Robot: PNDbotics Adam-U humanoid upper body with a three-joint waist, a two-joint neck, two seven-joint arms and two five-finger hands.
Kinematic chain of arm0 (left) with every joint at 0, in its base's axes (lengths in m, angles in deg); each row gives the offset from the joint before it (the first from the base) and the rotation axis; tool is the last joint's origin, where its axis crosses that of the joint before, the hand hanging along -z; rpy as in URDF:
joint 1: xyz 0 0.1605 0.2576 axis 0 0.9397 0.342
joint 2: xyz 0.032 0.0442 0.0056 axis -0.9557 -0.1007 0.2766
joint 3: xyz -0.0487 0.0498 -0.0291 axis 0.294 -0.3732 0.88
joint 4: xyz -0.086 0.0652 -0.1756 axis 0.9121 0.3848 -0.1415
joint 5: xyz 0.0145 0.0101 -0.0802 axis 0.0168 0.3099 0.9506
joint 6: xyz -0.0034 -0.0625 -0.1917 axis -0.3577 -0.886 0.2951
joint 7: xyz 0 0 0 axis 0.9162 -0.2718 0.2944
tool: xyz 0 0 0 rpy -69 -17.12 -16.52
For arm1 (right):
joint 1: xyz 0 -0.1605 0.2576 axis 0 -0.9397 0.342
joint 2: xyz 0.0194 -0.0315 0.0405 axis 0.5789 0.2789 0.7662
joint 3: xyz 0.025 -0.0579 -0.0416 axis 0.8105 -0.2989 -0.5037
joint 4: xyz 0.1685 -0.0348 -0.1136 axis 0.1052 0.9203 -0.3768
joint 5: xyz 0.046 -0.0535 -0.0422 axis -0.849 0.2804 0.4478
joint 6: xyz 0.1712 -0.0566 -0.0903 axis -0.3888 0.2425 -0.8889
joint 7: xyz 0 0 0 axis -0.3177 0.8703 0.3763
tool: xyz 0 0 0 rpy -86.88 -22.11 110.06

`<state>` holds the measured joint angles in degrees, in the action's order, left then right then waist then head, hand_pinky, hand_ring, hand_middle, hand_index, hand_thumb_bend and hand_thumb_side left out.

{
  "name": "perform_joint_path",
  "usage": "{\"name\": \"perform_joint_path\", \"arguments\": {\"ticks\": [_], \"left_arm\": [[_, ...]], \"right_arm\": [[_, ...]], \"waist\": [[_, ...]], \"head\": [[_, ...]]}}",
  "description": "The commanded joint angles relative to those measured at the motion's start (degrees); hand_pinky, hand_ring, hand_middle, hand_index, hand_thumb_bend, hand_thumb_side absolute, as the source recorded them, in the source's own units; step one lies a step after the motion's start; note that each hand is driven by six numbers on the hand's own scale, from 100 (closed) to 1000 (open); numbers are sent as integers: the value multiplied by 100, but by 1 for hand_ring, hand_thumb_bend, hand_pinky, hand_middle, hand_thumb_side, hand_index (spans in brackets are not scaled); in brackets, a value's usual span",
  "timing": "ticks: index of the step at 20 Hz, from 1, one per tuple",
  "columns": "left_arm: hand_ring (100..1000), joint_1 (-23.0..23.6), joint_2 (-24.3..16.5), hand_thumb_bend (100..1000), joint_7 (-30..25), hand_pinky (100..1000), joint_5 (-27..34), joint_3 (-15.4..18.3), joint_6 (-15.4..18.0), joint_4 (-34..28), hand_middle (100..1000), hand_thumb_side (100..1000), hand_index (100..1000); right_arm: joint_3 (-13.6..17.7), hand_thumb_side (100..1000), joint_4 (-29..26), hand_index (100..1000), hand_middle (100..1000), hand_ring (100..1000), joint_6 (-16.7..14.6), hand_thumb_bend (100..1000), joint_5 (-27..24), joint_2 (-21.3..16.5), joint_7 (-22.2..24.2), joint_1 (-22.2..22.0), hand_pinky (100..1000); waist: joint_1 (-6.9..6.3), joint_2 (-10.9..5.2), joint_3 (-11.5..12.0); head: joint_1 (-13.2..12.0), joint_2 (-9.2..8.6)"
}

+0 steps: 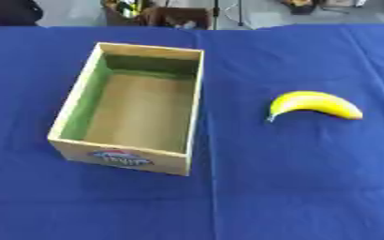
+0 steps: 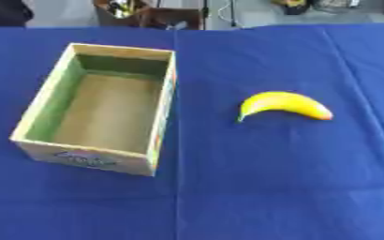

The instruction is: Pick up objects on the table and place them in the box.

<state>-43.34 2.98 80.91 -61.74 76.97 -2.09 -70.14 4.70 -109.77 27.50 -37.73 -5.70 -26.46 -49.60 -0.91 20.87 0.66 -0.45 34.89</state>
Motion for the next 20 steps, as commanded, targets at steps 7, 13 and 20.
{"name": "perform_joint_path", "arguments": {"ticks": [7, 13, 20], "left_arm": [[696, -31, -116, 100, 5, 568, -6, 56, -4, -99, 757, 1000, 914], [696, -30, -151, 100, -31, 568, -4, 28, -6, -99, 758, 1000, 914], [697, -39, -164, 100, -63, 568, 9, 7, -8, -99, 758, 1000, 914]], "right_arm": [[-16, 858, -80, 816, 626, 760, 81, 100, 191, -350, 41, -26, 732], [-326, 851, -80, 811, 661, 776, 506, 100, 662, -1113, 506, -119, 743], [-487, 881, -80, 812, 710, 795, 1108, 100, 923, -2093, 1109, -61, 763]], "waist": [[41, -117, -30], [87, -172, -26], [81, -212, -15]], "head": [[22, 30], [55, 62], [79, 53]]}}
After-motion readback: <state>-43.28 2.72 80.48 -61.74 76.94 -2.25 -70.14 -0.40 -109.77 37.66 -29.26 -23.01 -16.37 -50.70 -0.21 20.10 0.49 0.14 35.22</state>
